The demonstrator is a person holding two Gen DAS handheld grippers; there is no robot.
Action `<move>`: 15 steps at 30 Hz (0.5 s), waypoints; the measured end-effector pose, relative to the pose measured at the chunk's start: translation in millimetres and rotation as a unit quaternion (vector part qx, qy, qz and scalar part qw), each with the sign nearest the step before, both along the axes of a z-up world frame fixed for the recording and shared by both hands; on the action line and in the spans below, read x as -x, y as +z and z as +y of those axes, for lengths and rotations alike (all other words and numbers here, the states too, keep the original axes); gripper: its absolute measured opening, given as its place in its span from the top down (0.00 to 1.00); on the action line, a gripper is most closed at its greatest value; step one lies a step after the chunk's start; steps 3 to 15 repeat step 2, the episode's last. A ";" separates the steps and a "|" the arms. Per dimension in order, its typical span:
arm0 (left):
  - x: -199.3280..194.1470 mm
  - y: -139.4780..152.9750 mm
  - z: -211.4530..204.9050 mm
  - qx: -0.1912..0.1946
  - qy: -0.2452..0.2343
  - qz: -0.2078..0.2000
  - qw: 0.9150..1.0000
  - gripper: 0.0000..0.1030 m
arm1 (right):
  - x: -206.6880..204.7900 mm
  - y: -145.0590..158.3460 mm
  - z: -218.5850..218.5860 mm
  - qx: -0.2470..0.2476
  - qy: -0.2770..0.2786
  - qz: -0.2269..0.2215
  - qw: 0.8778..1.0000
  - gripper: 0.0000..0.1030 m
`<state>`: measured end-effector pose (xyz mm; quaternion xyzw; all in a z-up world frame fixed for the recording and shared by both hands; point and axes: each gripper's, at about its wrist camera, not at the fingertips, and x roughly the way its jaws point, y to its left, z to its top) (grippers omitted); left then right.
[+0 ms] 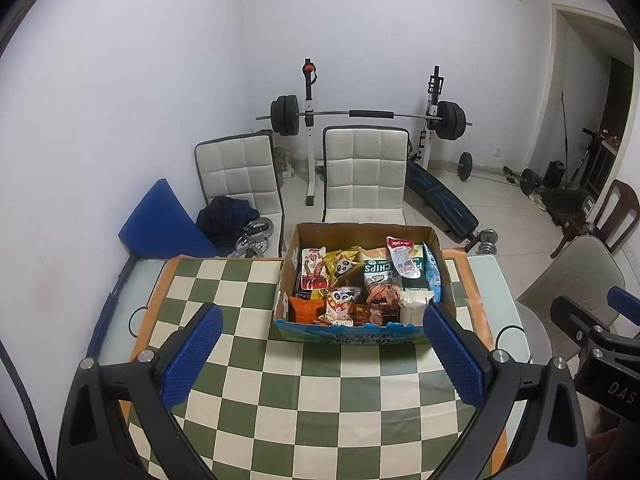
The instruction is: Organize snacks
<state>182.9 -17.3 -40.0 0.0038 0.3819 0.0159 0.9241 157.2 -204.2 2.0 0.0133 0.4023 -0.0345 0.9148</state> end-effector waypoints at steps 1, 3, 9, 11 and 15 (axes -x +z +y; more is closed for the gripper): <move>0.2 0.1 -0.1 -0.001 0.000 -0.001 1.000 0.00 | -0.3 0.4 -0.3 -0.001 -0.001 0.000 1.000 0.01; -0.8 0.7 -0.4 -0.002 0.000 -0.001 1.000 0.00 | -0.4 0.4 -0.3 -0.002 -0.001 0.000 1.000 0.01; -0.8 0.7 -0.4 -0.002 0.000 -0.001 1.000 0.00 | -0.4 0.4 -0.3 -0.002 -0.001 0.000 1.000 0.01; -0.8 0.7 -0.4 -0.002 0.000 -0.001 1.000 0.00 | -0.4 0.4 -0.3 -0.002 -0.001 0.000 1.000 0.01; -0.8 0.7 -0.4 -0.002 0.000 -0.001 1.000 0.00 | -0.4 0.4 -0.3 -0.002 -0.001 0.000 1.000 0.01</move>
